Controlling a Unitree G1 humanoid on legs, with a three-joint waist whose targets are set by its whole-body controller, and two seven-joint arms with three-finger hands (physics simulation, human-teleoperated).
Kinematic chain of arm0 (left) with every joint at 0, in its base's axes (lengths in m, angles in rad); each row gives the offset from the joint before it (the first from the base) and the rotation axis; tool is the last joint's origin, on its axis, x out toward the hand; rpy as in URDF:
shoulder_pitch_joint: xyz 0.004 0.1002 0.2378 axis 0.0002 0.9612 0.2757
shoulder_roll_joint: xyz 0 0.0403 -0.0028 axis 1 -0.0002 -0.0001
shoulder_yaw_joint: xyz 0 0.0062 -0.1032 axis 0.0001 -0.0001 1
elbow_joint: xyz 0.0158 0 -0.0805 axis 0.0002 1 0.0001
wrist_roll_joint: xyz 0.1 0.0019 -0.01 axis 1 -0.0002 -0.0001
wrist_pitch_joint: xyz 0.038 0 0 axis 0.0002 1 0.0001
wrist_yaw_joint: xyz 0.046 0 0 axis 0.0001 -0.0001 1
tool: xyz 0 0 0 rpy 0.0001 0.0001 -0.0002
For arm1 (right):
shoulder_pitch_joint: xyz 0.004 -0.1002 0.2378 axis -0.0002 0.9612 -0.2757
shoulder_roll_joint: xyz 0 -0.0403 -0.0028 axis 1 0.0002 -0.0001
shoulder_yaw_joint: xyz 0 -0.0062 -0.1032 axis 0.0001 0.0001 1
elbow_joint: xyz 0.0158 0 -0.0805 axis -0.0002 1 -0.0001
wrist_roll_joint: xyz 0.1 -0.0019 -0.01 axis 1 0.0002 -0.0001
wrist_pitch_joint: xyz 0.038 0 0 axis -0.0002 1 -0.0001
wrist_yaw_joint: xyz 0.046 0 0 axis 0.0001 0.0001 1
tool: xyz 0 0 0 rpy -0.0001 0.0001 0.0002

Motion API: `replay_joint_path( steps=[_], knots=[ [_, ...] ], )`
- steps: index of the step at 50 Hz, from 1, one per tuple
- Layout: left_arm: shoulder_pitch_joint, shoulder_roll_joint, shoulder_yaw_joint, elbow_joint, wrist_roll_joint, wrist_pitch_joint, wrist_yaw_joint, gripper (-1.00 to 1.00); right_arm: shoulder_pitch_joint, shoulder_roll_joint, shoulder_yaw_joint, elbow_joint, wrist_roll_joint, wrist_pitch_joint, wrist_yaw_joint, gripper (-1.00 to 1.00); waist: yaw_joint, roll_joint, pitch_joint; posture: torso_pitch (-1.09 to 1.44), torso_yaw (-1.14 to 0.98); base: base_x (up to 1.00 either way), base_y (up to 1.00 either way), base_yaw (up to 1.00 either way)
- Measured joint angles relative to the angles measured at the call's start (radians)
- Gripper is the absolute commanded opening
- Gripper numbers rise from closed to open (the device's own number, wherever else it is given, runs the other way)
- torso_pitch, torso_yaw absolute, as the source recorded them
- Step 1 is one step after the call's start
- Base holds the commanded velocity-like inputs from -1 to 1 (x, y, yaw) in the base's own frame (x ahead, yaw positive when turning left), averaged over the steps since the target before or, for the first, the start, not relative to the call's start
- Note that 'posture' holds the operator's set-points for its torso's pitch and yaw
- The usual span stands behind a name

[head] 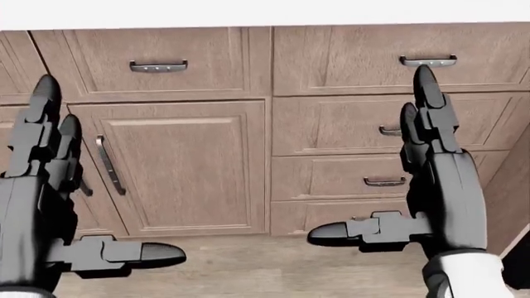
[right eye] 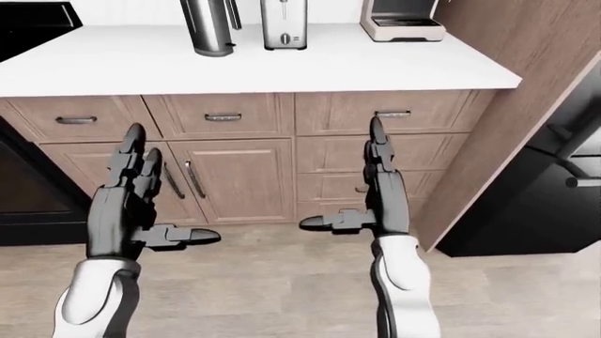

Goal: Press down the lever to turn on the electric kettle.

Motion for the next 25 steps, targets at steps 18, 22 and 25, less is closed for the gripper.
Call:
replay_joint_path(
  steps=[18,22,25],
  knots=[
    [-0.033,0.004,-0.006,-0.069,0.021,0.091,-0.010,1.00,-0.001,0.000,0.010,0.000,-0.027,0.033,0.002,1.00,-0.013,0.008,0.005,0.00,0.00,0.00,0.07,0.00],
    [-0.036,0.005,-0.014,-0.092,0.023,0.094,-0.017,1.00,0.002,0.002,0.004,0.002,-0.032,0.038,-0.001,1.00,-0.015,-0.001,-0.004,0.00,0.00,0.00,0.32,0.00],
    [-0.036,0.005,-0.008,-0.100,0.028,0.086,-0.018,1.00,-0.002,0.001,0.007,-0.026,-0.029,0.034,0.003,1.00,-0.020,0.039,0.008,0.00,0.00,0.00,0.32,0.00]
  ],
)
